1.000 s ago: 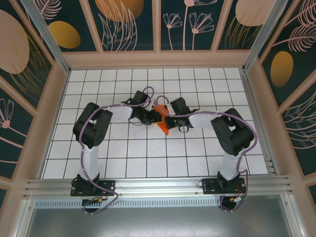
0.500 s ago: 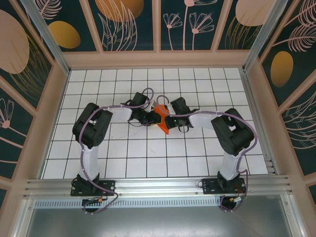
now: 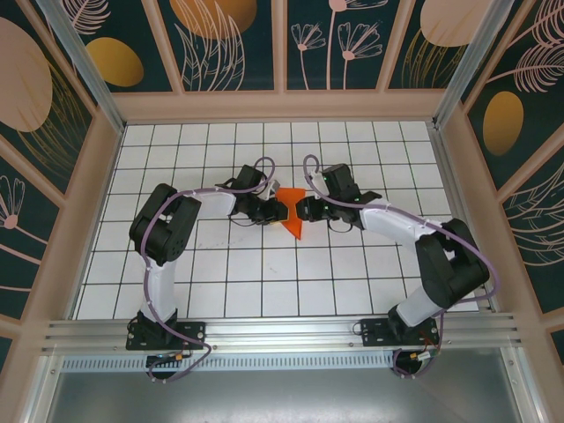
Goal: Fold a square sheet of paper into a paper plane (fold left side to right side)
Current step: Third fold the triangle at the center of the table.
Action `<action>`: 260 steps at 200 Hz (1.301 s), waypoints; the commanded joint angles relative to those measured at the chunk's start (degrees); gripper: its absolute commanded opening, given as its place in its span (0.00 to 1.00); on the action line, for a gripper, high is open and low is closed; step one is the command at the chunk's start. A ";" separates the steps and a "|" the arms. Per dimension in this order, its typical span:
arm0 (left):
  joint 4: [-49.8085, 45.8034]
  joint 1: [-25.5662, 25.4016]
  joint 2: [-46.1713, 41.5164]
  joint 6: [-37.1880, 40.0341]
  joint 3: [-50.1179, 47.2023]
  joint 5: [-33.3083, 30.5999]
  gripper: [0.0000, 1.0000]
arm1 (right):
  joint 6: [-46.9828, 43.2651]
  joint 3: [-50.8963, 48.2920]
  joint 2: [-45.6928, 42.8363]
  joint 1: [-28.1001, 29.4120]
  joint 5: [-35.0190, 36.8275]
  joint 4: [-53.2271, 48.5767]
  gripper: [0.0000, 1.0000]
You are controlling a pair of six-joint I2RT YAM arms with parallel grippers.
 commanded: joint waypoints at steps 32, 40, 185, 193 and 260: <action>-4.86 -0.46 3.49 1.74 -1.77 -5.78 0.25 | 6.13 -2.42 4.52 3.19 -9.75 4.01 0.25; -4.84 -0.42 3.41 1.69 -1.85 -5.82 0.25 | 5.83 -2.06 5.92 3.19 -9.31 3.83 0.25; -5.02 -0.47 3.09 1.96 -2.12 -6.71 0.25 | 4.04 -2.06 13.62 3.08 -6.74 2.61 0.24; -5.03 -0.47 3.10 1.96 -2.12 -6.99 0.25 | 4.12 -2.23 13.84 3.10 -6.46 2.37 0.24; -5.36 -0.48 3.44 2.13 -1.77 -7.70 0.24 | 4.74 -6.31 13.21 3.10 -6.44 0.85 0.17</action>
